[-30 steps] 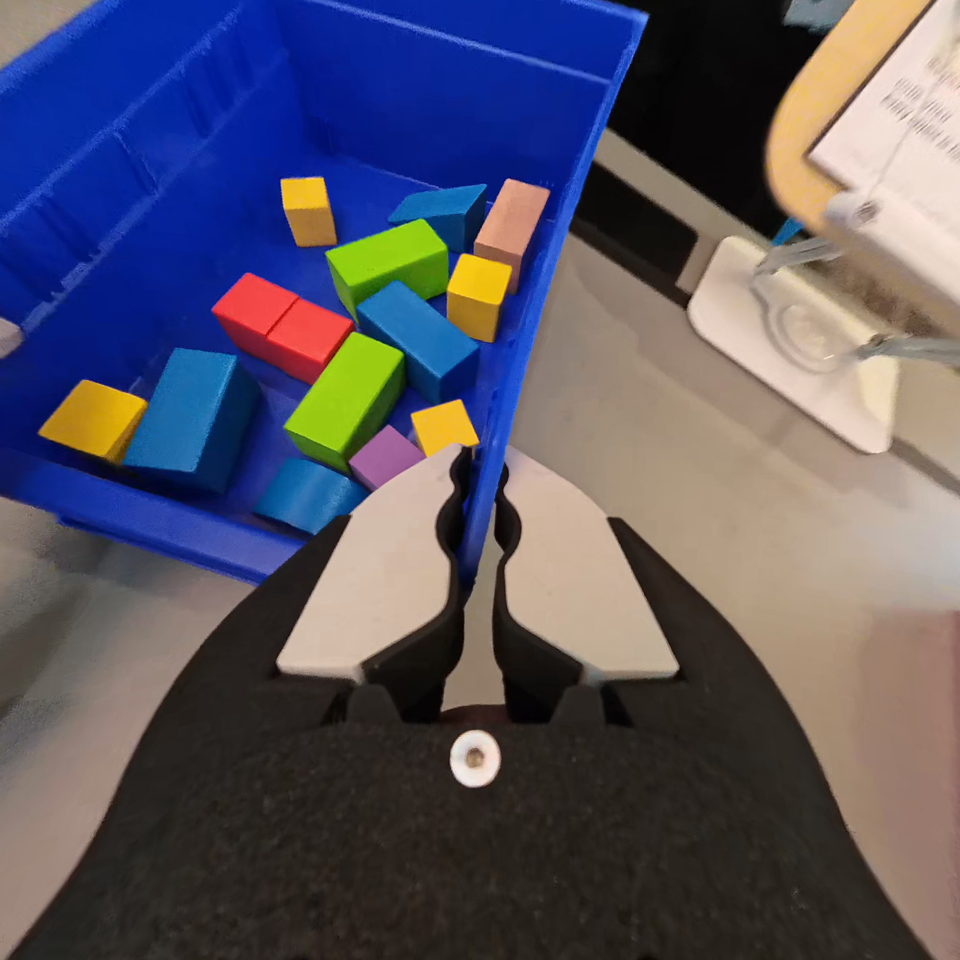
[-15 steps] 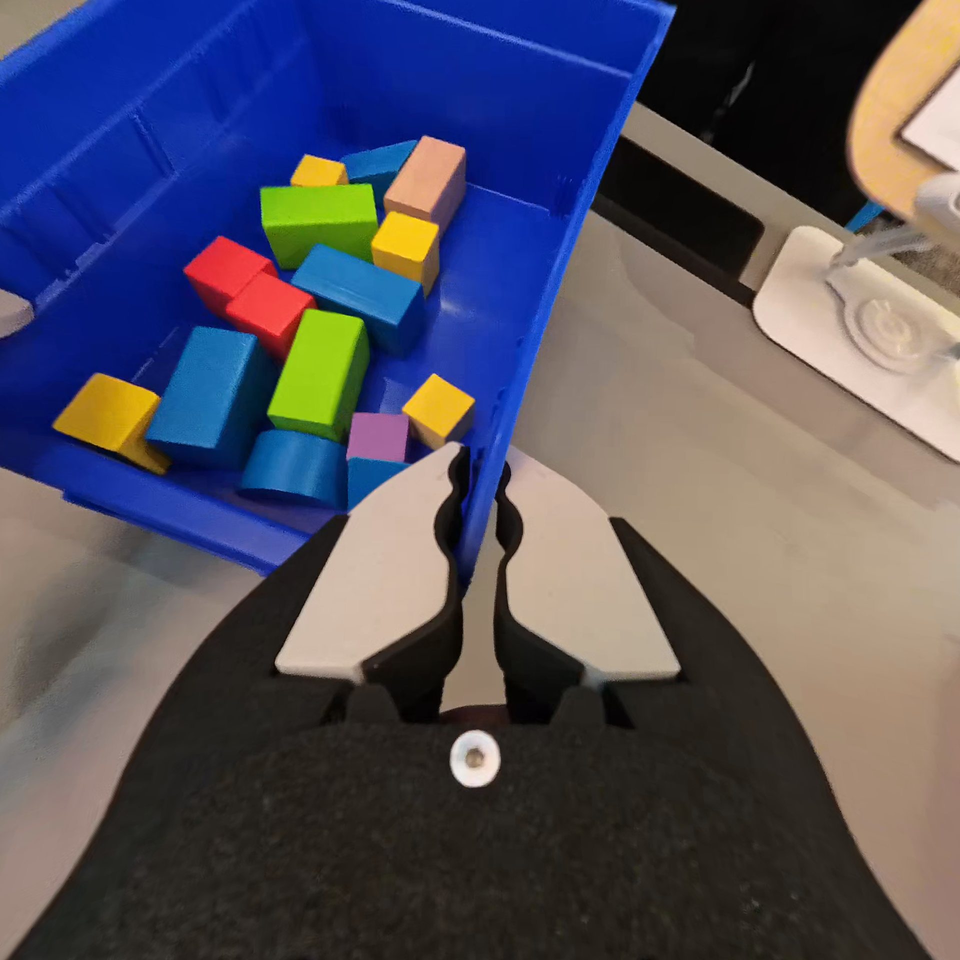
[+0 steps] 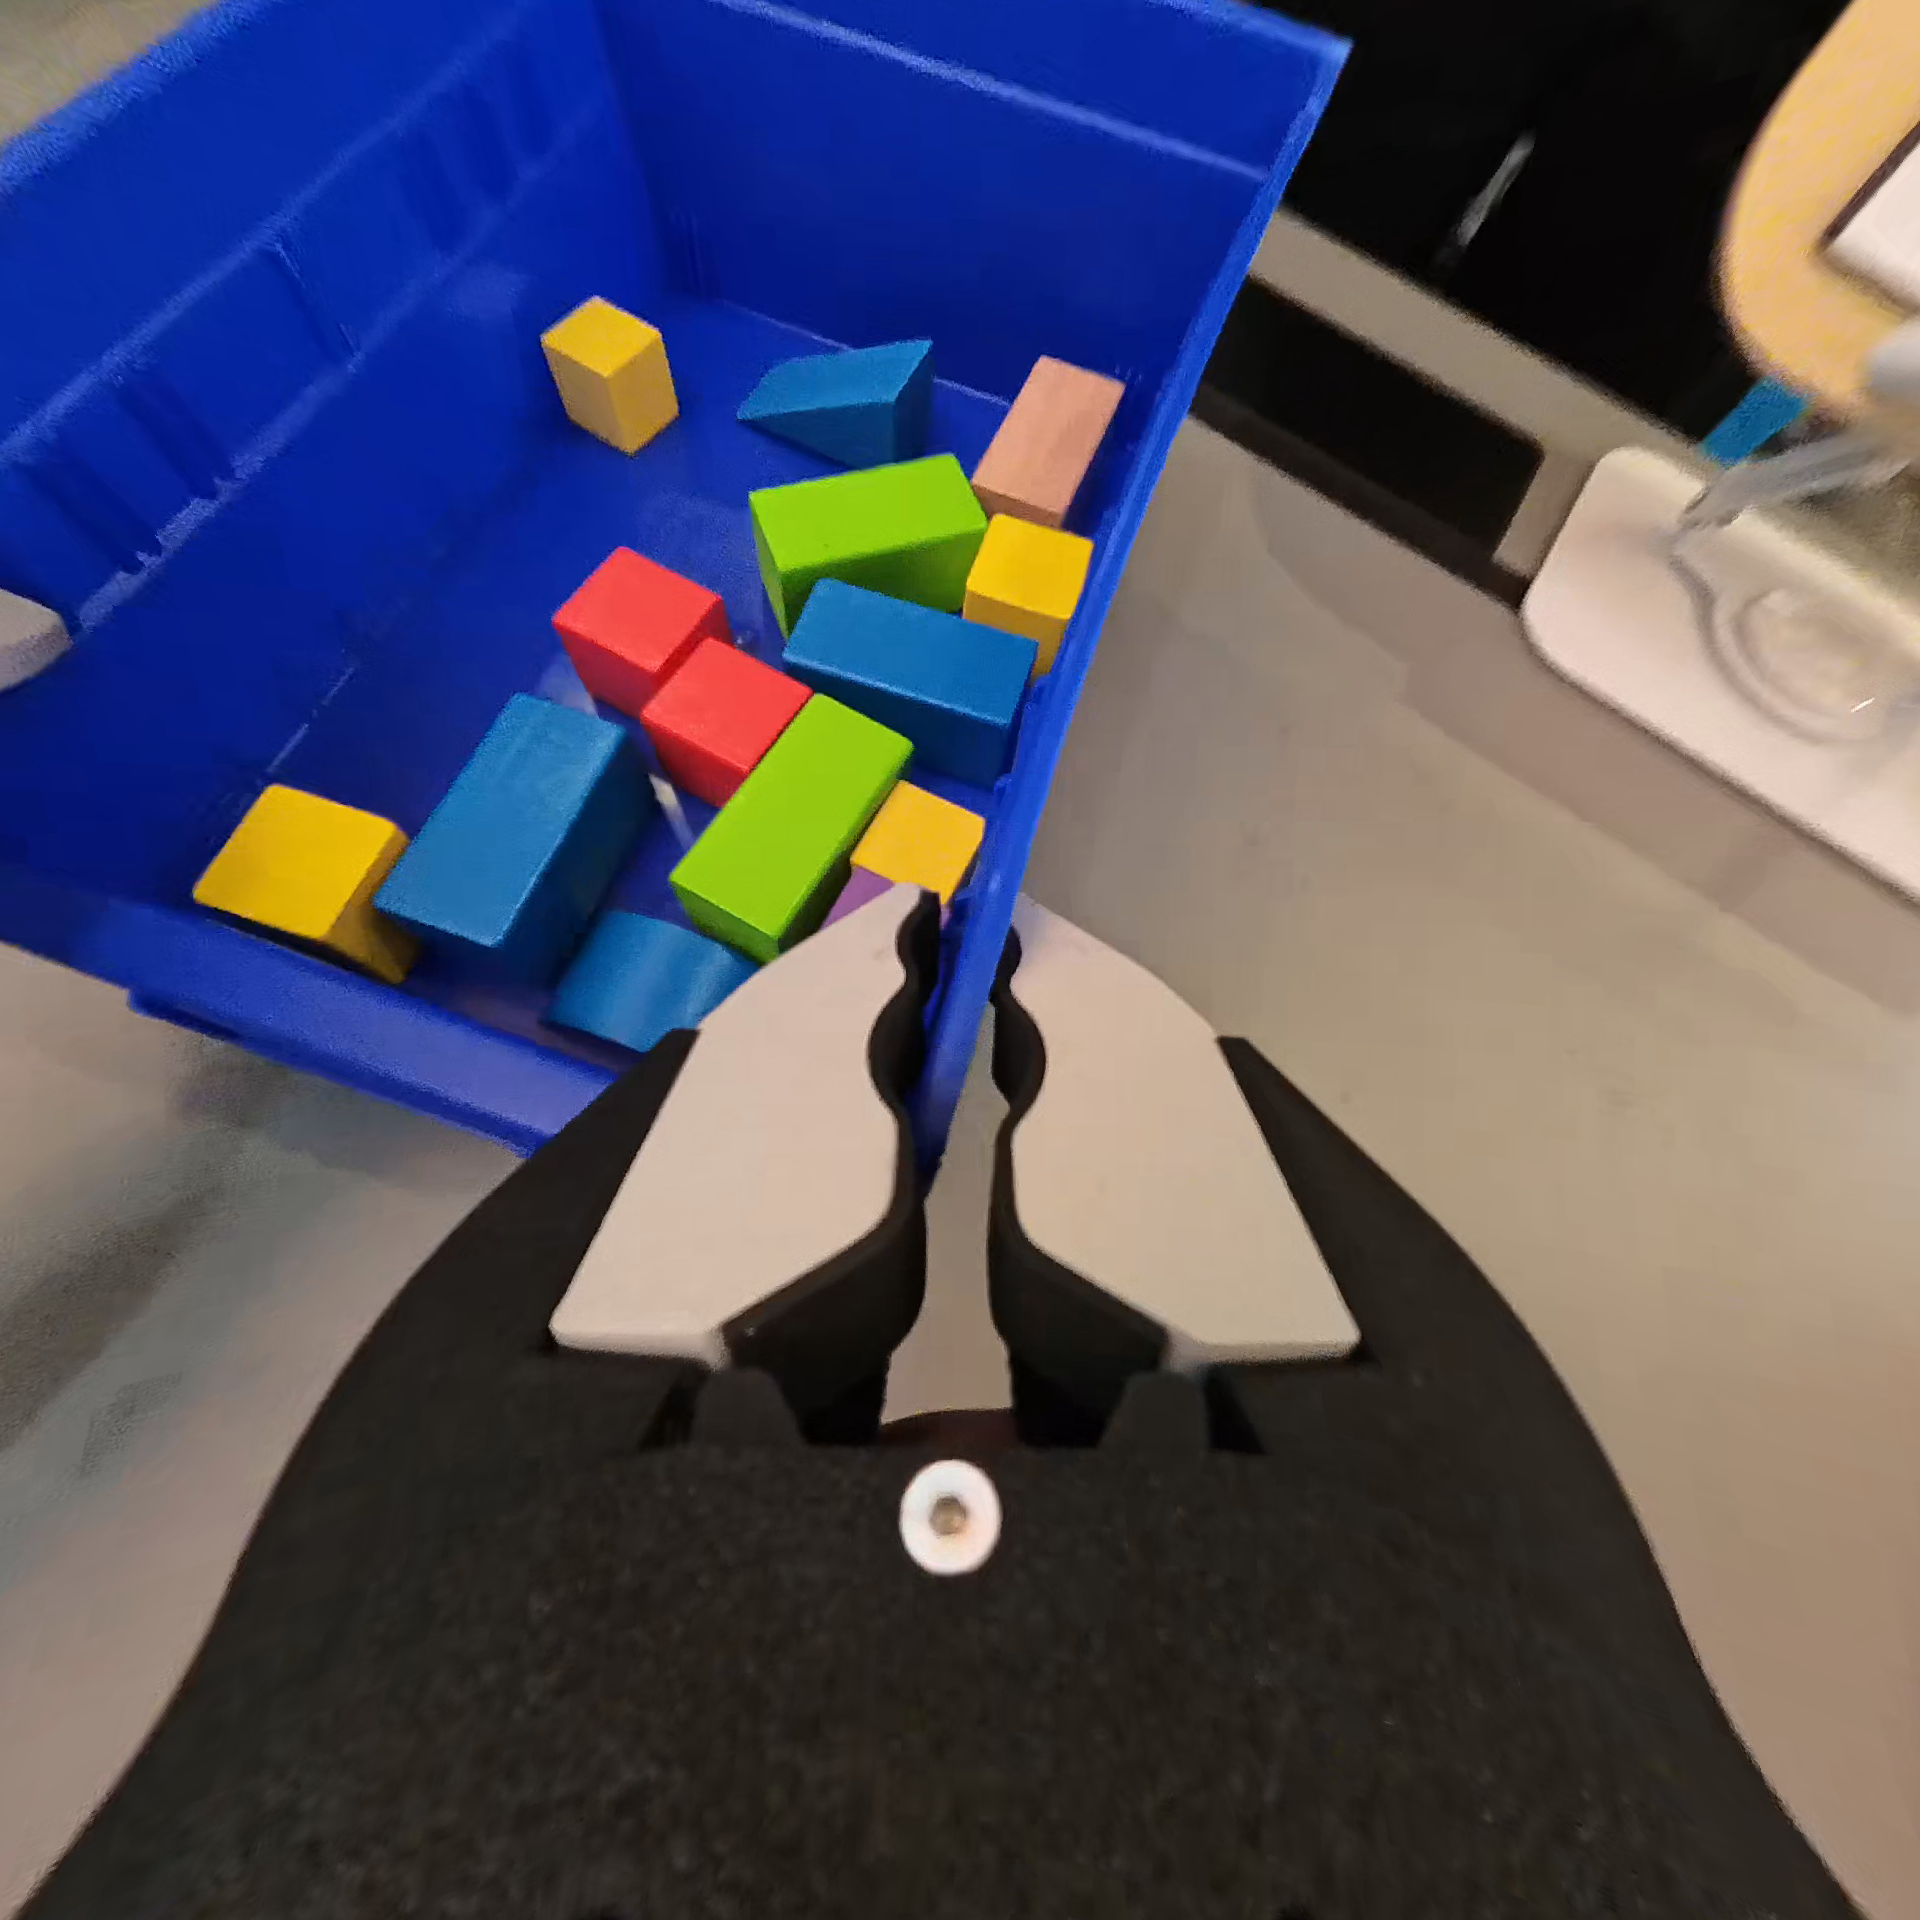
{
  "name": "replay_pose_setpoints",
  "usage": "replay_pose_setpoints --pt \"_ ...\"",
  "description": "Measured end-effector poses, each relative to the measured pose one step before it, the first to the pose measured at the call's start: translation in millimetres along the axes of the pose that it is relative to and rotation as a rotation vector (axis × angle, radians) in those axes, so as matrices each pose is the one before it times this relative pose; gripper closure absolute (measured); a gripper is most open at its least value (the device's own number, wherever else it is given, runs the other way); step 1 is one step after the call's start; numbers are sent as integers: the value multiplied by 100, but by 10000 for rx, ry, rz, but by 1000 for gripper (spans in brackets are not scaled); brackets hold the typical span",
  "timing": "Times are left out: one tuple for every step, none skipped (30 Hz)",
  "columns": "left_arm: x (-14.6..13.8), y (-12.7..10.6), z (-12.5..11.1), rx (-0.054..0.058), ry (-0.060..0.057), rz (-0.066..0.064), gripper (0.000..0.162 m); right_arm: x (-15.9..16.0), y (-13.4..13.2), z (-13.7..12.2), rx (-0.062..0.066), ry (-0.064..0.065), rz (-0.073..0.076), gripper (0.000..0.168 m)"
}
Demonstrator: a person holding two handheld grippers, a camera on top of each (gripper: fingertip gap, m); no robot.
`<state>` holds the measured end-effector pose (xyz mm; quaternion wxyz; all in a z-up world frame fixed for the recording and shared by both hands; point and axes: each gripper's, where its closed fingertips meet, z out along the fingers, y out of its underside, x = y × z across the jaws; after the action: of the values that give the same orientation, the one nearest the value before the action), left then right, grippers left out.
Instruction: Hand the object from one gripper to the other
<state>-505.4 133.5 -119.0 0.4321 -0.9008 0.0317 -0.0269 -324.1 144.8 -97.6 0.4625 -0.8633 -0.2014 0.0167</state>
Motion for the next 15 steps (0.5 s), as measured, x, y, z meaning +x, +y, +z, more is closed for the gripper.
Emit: replay_pose_setpoints --pt "147 292 327 -7 151 -276 158 178 -557 -168 58 181 -345 161" --pt "75 256 231 -19 172 -300 158 151 -695 -93 22 35 -181 161" --pt "48 178 99 -12 203 -311 158 136 -704 4 -68 51 -176 162" --pt "-55 87 3 -4 68 -161 158 36 -555 125 -148 40 -210 162" --pt "-82 -42 -77 -1 -68 -19 158 23 -471 139 -47 24 -125 163" --pt "37 -181 -87 44 -82 16 158 135 -237 77 51 22 -85 163" --pt "337 -298 -29 124 20 21 158 399 133 -72 28 43 -116 163" --pt "843 -269 92 115 175 56 158 839 400 -257 44 117 37 163" --pt "1105 -118 238 -3 197 135 158 997 503 -318 11 87 346 163" --pt "958 53 336 -122 101 174 158 841 603 -208 -115 61 321 163" --pt "623 135 265 -130 58 113 158 525 587 -29 -149 77 141 163" --pt "173 158 125 -64 27 74 158 100 514 156 -111 -2 137 163" --pt "-265 167 2 -23 -36 57 158 -302 433 302 -17 -120 117 163" --pt "-554 136 -123 -7 -121 16 159 -585 394 398 18 -158 91 163" --pt "-690 44 -178 -8 -275 121 159 -753 376 455 -2 -183 93 163"
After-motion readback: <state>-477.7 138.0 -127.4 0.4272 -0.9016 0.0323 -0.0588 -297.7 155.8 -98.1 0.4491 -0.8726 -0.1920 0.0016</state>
